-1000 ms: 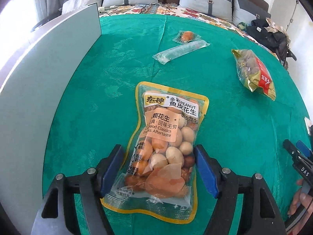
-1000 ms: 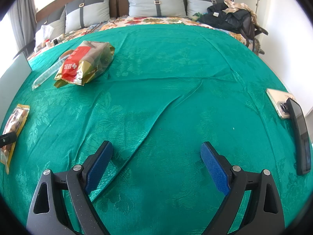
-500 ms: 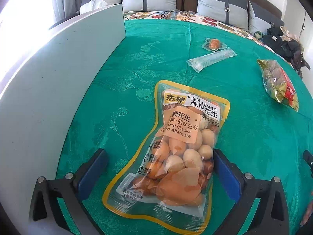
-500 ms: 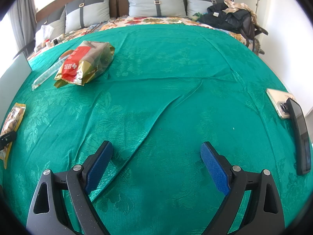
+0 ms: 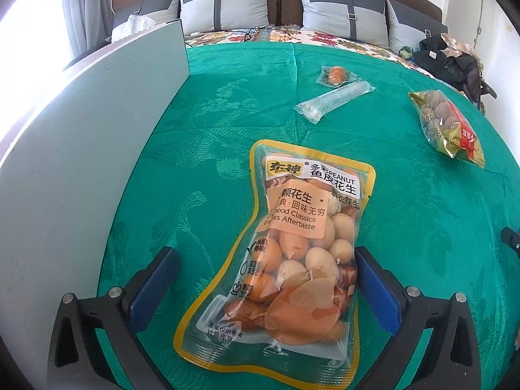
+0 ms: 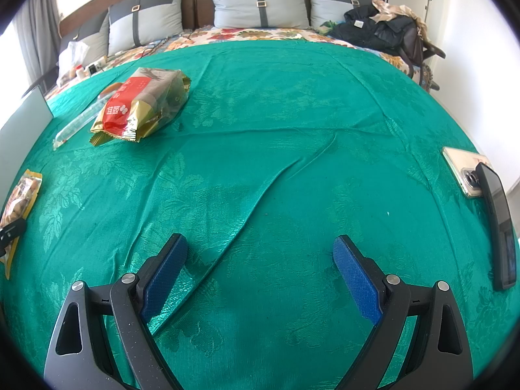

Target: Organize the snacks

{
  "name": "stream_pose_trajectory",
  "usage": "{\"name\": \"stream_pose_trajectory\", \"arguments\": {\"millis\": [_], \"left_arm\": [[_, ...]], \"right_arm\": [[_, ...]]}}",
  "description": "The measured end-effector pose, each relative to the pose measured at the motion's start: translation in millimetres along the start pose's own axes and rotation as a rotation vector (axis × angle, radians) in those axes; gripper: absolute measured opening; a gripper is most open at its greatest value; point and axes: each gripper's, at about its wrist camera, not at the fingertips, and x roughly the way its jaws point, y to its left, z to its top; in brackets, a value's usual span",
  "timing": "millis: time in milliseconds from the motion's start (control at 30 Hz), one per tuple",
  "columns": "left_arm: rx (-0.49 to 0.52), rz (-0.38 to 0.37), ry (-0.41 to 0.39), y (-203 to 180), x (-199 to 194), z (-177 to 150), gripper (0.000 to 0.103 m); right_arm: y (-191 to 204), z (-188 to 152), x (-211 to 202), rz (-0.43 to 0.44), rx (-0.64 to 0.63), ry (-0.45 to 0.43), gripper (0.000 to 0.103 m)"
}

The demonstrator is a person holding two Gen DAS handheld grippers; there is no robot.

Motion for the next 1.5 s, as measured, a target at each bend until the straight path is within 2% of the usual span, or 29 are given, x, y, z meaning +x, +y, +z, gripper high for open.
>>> {"name": "stream_pose_trajectory", "arguments": {"millis": [433, 567, 667, 767, 833, 900, 1033, 1100, 1200, 1267, 1300, 1333, 1433, 1500], "left_arm": [[-0.001, -0.001, -0.002, 0.2, -0.4, -0.4, 0.103], [-0.001, -0.001, -0.002, 0.3, -0.3, -0.5, 0.103], [-0.001, -0.001, -0.002, 0.4, -0.2, -0.5, 0.103], [-0.001, -0.001, -0.002, 0.5, -0.2, -0.6, 0.103], [0.0, -0.001, -0.002, 0.5, -0.2, -0.6, 0.103], [0.0, -0.001, -0.002, 0.6, -0.3, -0.6, 0.103], [0.0, -0.001, -0.002, 0.5, -0.3, -0.6, 0.103], [-0.001, -0.002, -0.002, 0.6, 0.0, -0.2, 0.103], [0.0, -0.001, -0.002, 0.5, 0.7, 0.1, 0.103], [-0.001, -0.001, -0.003, 0.6, 0.1, -0.7, 0.103], [-0.001, -0.002, -0.003, 0.6, -0.3, -0.8, 0.103], [-0.001, -0.001, -0.003, 0.6, -0.6, -1.0, 0.103], [-0.001, -0.002, -0.004, 0.1, -1.4, -0.9, 0.103], [-0.001, -0.002, -0.004, -0.2, -1.7, -0.7, 0.103]], "right_arm": [[1.1, -0.3, -7.4, 0.001, 0.011, 0.014, 0.091], [20.7, 19.9, -39.6, 0.081, 0.005, -0.085, 0.091], [52.3, 53.1, -56.9, 0.201, -0.016, -0.109, 0.091], [104.7, 97.5, -59.9, 0.36, -0.078, -0.069, 0.091], [148.3, 124.6, -42.6, 0.429, -0.128, 0.025, 0.092], [186.1, 144.7, -7.6, 0.414, -0.147, 0.135, 0.09], [223.4, 168.3, 68.6, 0.332, -0.033, 0.291, 0.089], [229.9, 174.4, 94.4, 0.284, 0.014, 0.336, 0.089], [241.3, 176.5, 114.2, 0.159, -0.025, 0.364, 0.087], [245.7, 173.0, 117.7, 0.119, -0.072, 0.385, 0.064], [247.2, 172.9, 112.9, 0.104, -0.105, 0.364, 0.047], [247.0, 171.8, 109.9, 0.089, -0.135, 0.36, 0.036], [232.3, 169.3, 101.1, 0.129, -0.133, 0.38, 0.021], [220.9, 166.8, 93.9, 0.167, -0.118, 0.379, 0.019]]}}
